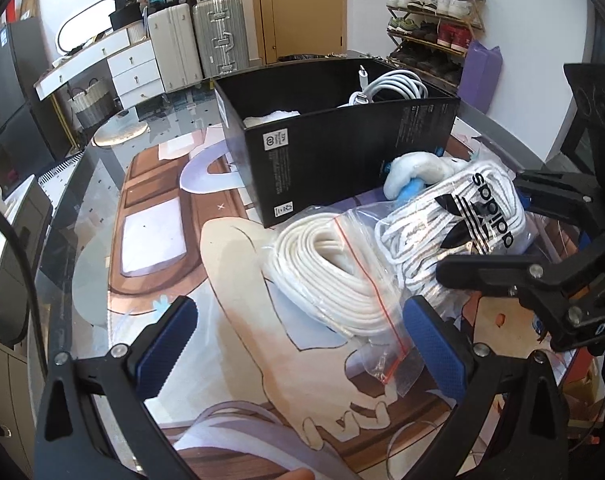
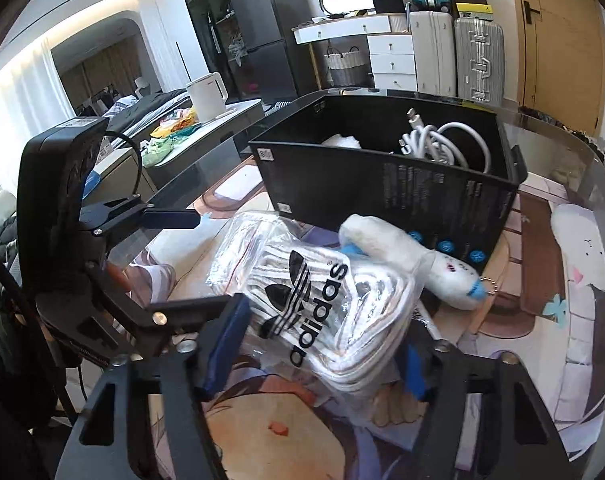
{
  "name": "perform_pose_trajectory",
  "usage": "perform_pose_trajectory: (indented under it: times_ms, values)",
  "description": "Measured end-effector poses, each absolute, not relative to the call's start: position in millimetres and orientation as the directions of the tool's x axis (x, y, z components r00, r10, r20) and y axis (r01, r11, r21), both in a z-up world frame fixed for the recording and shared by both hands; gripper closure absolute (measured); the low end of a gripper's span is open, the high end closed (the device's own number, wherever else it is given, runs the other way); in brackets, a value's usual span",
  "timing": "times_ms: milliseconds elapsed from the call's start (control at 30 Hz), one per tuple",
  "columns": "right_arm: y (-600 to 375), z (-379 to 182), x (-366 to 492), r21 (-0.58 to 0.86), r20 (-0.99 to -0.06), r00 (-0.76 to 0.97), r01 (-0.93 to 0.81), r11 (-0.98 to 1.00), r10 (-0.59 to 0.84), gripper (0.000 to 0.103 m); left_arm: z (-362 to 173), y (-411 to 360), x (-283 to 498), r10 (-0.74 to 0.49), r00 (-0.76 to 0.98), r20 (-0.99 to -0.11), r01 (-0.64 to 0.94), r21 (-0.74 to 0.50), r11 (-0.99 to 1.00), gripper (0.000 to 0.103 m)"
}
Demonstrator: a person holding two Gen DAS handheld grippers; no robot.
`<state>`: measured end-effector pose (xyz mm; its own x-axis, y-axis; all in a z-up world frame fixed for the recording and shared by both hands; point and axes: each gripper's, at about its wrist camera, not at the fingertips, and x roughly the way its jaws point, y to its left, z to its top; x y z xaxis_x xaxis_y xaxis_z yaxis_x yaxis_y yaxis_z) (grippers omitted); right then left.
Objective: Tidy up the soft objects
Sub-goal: 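Grasp the clear adidas bag of white cables with the right tool and lift it, then grasp the clear bag of white rope with the left tool while the right tool holds the adidas bag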
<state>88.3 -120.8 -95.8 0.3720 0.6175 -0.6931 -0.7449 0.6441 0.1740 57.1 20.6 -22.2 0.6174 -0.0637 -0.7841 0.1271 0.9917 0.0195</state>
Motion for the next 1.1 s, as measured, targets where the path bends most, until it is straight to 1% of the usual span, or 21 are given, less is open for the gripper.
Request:
perform_pose_trajectory:
  times_ms: [100,167,267,367,467,600,800,933,1100]
  values:
    - [-126,-93,90,0.203,-0.679,0.365,-0.741,0.64,0.637,0.052,-21,23,58,-0.07,0.619,-0.783,0.125,0.01,0.992,0.0]
    - [-130,-91,91,0.228,-0.666,0.361,-0.735,0.639,0.653,0.063,-20,25,58,-0.08,0.618,-0.782,0.125,-0.003,0.992,0.0]
    - [-135,-86,89,0.254,-0.637,0.358,-0.739,0.624,0.683,0.073,-19,24,57,-0.085,0.62,-0.78,0.132,-0.003,0.991,0.0]
    - [-139,-80,86,0.25,-0.612,0.373,-0.745,0.618,0.697,0.079,-17,22,57,-0.103,0.62,-0.778,0.147,-0.013,0.989,0.0]
    - [-145,-70,84,0.239,-0.585,0.406,-0.741,0.627,0.702,0.081,-13,23,55,-0.12,0.626,-0.771,0.155,-0.028,0.987,0.0]
    - [-158,-52,80,0.234,-0.526,0.45,-0.739,0.632,0.722,0.081,-9,27,54,-0.134,0.634,-0.762,0.153,-0.047,0.987,0.0]
    - [-175,-36,78,0.224,-0.476,0.507,-0.721,0.656,0.719,0.081,-11,30,60,-0.125,0.629,-0.767,0.102,-0.078,0.992,0.0]
    - [-184,-27,76,0.224,-0.442,0.542,-0.705,0.673,0.715,0.081,-14,32,69,-0.102,0.63,-0.77,0.047,-0.093,0.995,0.0]
    - [-195,-21,75,0.231,-0.422,0.565,-0.689,0.687,0.709,0.081,-22,32,81,-0.052,0.62,-0.783,-0.014,-0.077,0.997,0.0]
